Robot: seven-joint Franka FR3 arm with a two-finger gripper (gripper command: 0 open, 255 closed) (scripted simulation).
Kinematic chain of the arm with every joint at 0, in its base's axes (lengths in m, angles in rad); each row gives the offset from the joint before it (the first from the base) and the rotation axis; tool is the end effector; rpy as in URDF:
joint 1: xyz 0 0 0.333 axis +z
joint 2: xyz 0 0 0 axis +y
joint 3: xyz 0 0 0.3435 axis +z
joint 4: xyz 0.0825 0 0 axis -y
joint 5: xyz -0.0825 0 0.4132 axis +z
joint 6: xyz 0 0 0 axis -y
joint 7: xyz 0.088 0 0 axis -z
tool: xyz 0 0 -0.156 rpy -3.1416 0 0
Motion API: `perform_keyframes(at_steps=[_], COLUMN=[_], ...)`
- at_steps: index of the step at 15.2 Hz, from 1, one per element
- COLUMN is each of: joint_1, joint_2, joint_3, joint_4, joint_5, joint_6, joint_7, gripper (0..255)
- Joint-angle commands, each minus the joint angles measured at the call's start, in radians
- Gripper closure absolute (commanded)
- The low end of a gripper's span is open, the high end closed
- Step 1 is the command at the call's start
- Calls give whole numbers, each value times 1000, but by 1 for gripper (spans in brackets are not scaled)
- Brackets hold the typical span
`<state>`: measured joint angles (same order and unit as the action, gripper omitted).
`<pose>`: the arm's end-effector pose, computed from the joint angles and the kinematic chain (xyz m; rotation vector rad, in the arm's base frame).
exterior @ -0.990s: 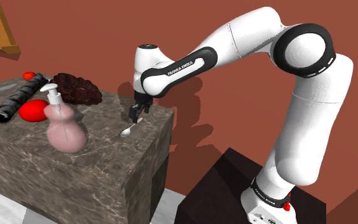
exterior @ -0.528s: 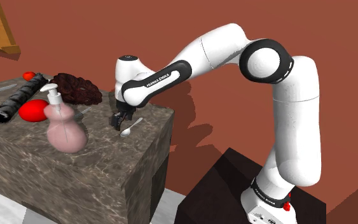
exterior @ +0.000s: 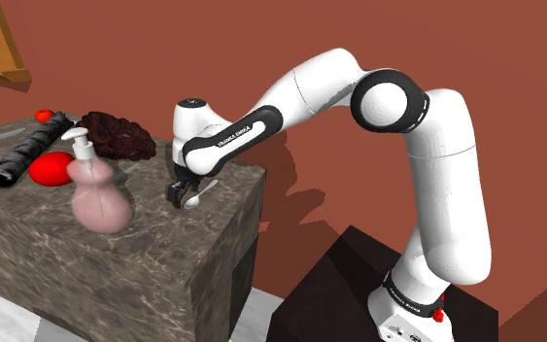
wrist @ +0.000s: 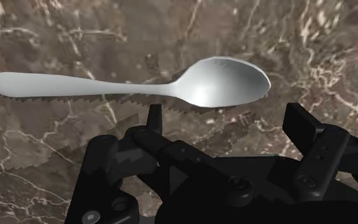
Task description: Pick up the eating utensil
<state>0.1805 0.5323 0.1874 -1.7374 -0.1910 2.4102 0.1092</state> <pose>0.6826 0.2441 0.2481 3.0736 0.5573 0.2496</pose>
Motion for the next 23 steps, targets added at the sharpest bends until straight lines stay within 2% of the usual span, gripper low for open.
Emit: perform_keyframes(at_steps=[1, 2, 3, 12, 23], joint_1=[3, 3, 3, 3, -7], joint_2=[12, 12, 11, 12, -67], joint_3=[-2, -3, -2, -3, 14], joint_4=[-3, -3, -4, -3, 30], joint_5=[-4, -4, -4, -4, 22], joint_6=[16, 16, 15, 16, -96], joint_7=[5, 5, 4, 5, -16], gripper=[0, 0, 255, 255, 255])
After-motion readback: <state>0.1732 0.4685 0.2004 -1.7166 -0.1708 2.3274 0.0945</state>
